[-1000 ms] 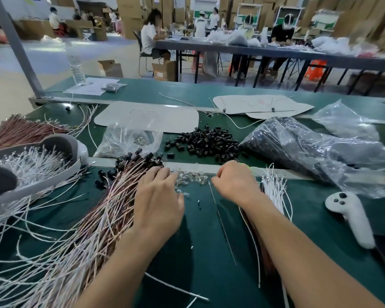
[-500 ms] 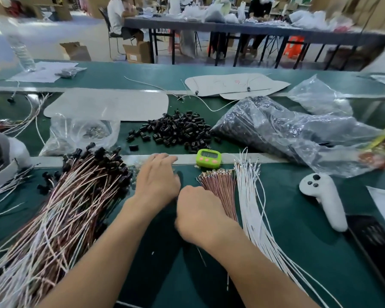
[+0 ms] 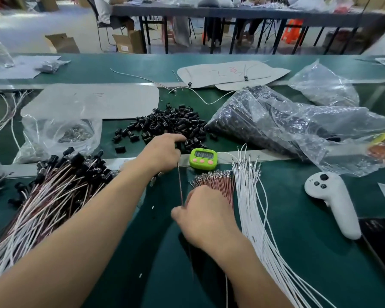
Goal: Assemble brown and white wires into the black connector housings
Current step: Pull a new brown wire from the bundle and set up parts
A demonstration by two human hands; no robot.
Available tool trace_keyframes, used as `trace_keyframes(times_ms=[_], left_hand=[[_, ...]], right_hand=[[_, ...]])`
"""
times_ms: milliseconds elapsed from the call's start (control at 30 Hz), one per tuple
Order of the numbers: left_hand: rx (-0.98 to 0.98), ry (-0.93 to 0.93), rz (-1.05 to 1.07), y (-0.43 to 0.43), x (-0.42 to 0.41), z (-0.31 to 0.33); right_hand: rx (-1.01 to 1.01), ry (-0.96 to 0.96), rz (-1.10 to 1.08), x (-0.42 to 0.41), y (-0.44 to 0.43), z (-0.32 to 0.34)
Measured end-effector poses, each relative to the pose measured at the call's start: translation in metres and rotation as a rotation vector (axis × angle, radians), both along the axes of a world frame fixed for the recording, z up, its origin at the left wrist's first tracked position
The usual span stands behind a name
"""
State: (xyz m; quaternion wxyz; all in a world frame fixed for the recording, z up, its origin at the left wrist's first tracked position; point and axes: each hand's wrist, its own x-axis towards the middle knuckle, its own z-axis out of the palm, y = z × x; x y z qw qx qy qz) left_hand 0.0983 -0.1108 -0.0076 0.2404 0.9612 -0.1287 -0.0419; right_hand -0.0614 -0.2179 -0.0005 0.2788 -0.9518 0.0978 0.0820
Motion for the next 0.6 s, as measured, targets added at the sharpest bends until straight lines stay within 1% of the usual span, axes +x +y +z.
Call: trace_keyframes(times_ms=[100,167,200,300,367,433,533,600], left_hand=[[-0.025,-0.064,0.024,-0.003,0.004,-0.007],[-0.075,-0.088,0.052,-0.004,0.005,-0.010],[-0.091,-0.090,0.064,-0.005,0.005,-0.011],[-0.051,-0.082,0.046,-0.006,0.006,-0.013],[0.001,-0.068,0.033,-0.004,0.008,-0.012],[-0.013,-0.066,0.044,-0.001,0.011,-0.009],[0.045,-0.061,0.022,0.002,0.015,-0.007],[0.062,-0.051,0.029,0.000,0.015,-0.006]], right_hand=[[-0.095,-0.020,0.056,-0.005,0.007,-0.004],[-0.073,-0.035,0.037,-0.007,0.007,-0.006],[-0.029,-0.042,0.008,-0.007,0.006,-0.005],[0.160,-0.078,-0.083,-0.006,-0.002,-0.002],[0.277,-0.089,-0.100,-0.004,-0.009,-0.001],[0.421,-0.081,-0.108,-0.002,-0.017,0.000],[0.786,-0.053,-0.140,0.001,-0.028,0.000],[0.993,-0.045,-0.144,0.002,-0.034,0.002]])
